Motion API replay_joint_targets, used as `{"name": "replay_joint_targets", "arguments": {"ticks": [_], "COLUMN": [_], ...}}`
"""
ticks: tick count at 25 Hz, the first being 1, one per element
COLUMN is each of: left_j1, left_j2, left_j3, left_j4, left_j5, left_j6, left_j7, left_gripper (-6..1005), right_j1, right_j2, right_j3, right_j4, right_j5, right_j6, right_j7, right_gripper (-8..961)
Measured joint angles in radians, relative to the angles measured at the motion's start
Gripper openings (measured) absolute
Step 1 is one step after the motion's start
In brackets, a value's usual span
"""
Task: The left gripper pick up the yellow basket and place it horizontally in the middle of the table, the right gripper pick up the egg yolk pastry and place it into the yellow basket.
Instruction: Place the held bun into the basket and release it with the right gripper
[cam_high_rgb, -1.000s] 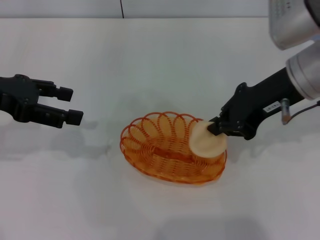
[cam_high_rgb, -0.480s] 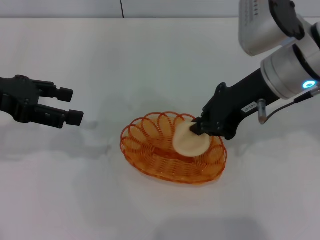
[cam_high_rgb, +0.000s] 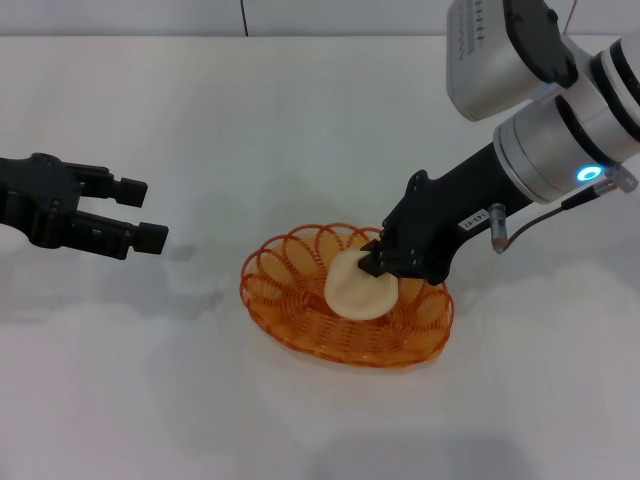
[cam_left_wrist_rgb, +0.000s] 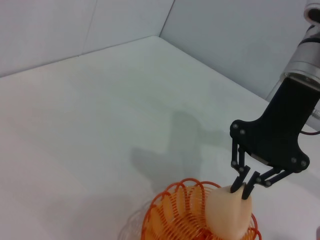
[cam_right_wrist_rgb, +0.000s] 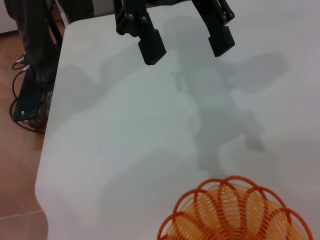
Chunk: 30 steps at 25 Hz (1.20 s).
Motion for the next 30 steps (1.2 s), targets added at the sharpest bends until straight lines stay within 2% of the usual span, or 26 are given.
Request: {"name": "replay_joint_targets", "arguments": {"ticks": [10,16,18,24,30], "left_j1": [-0.003,0.001,0.002,0.005,0.006], "left_j2": [-0.001,-0.001,0.000,0.001,0.001], "left_j3": [0.000,-0.001,-0.006,-0.014,-0.025], "left_j4": [0.002,0.002,0.002,0.002,0.003], "left_j5": [-0.003,-0.007,-0.007,-0.007,-0.009], "left_j6": [0.000,0.000,0.000,-0.001,-0.003], "left_j7": [-0.001,0.000,0.002,0.005,0.016], "left_gripper": [889,889,889,889,889], "right_j1": [0.000,-0.028,-0.048,-0.140,-0.233], "right_j2": [-0.002,-0.007,-0.009,-0.011,-0.012], "right_j3": [-0.023,0.010,0.034,0.175,0.318], "right_j4": [-0.013,-0.055,-0.076,-0.092,-0.082], "right_j5": [0.002,0.001,-0.004,-0.010,-0.004], "right_j6": [0.020,0.031,0.038,0.042,0.040], "right_j7": [-0.018,-0.018,-0.022,-0.075,-0.154], "right_gripper": [155,371,580,783,783]}}
